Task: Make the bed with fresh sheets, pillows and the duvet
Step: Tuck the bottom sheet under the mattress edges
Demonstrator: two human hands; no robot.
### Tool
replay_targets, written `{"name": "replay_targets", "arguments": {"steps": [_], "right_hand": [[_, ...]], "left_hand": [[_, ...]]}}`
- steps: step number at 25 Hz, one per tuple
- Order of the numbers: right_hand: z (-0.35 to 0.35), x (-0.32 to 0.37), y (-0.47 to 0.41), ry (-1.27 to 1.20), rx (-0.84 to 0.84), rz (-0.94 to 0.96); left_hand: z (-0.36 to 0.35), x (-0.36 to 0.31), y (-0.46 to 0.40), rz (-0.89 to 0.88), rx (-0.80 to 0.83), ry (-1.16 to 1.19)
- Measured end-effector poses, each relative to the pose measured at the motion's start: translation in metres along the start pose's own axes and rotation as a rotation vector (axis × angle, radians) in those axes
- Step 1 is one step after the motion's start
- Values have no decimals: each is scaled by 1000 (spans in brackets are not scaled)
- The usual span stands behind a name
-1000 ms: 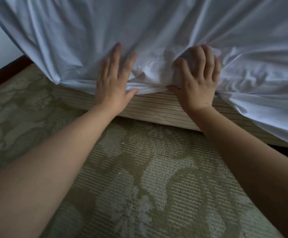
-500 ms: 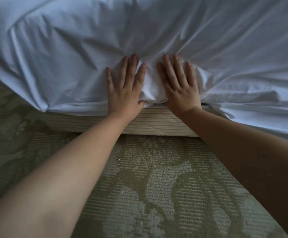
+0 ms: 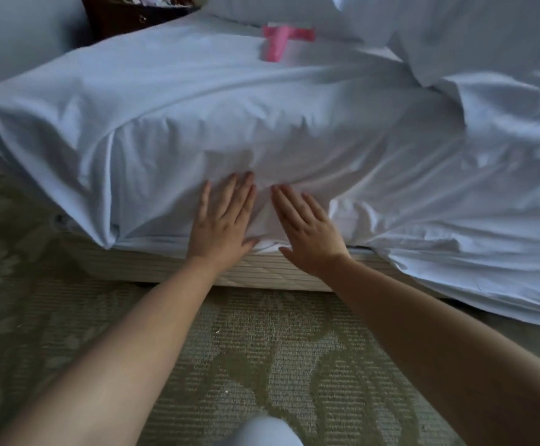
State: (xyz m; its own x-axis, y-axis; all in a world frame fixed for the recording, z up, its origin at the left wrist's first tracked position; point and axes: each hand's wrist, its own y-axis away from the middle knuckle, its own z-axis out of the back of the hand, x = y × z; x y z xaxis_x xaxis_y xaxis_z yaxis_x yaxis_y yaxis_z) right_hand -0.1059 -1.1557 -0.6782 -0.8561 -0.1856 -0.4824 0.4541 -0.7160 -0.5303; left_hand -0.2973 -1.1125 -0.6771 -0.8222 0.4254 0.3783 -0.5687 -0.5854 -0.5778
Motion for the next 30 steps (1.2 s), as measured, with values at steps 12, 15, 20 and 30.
{"name": "replay_targets", "arguments": {"steps": [12,15,20,30], "right_hand": [[-67,-9,1,-17,-363,-91],[-72,-3,-1,-35,-393,-122],[-60,-4,4,-166,-330,-112],[-67,38,-25,-175,-339,-277]], "left_hand": [[-65,6,-6,-11,-115,-7],[-76,7,-9,14,-180,3],[-74,15,-1,-82,-160,38],[-80,59,19,-59,-182,-56]]}}
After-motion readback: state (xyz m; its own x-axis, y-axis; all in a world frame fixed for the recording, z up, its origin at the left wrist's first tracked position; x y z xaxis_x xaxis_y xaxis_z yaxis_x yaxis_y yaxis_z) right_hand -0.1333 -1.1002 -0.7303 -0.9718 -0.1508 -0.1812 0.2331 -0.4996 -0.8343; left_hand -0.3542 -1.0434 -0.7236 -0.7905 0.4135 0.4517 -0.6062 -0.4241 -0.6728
